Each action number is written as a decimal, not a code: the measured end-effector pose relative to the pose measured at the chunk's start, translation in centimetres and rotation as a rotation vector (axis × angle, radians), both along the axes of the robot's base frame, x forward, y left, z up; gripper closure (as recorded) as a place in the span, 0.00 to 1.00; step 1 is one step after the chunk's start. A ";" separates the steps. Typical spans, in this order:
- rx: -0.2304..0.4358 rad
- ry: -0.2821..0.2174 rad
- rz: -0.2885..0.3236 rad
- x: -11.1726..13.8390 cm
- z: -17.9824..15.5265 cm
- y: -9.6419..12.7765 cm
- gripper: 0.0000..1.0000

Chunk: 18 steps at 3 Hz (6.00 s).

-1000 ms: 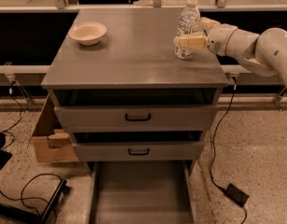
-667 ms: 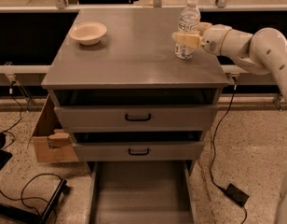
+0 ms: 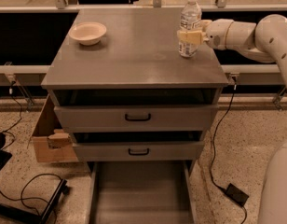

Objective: Place blue plastic bottle into bottom drawer

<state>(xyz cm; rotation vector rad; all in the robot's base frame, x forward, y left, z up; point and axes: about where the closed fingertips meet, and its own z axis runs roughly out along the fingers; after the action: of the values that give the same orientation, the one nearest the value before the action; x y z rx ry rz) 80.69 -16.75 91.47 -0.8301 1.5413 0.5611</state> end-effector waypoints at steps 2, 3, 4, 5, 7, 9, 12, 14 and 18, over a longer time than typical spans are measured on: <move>-0.133 -0.151 0.044 -11.4 10.0 0.6 1.00; -0.140 -0.231 0.056 -18.0 12.2 2.0 1.00; -0.175 -0.255 0.041 -25.1 8.8 2.9 1.00; -0.248 -0.152 -0.041 -29.1 1.0 -0.9 1.00; -0.254 0.016 -0.055 -32.5 -10.3 -2.7 1.00; -0.238 -0.014 0.035 -31.6 -13.5 0.9 1.00; -0.096 -0.059 0.133 -27.5 -34.2 5.1 1.00; -0.021 0.009 0.151 -26.9 -40.6 6.3 1.00; 0.134 0.079 0.327 -27.1 -62.3 22.4 1.00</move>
Offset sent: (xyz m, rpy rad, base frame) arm -0.2311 0.0515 0.0972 -0.1769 -0.1614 0.1263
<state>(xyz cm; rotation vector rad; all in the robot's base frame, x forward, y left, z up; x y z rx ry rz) 53.62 5.62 29.20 -0.9722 1.4293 0.9352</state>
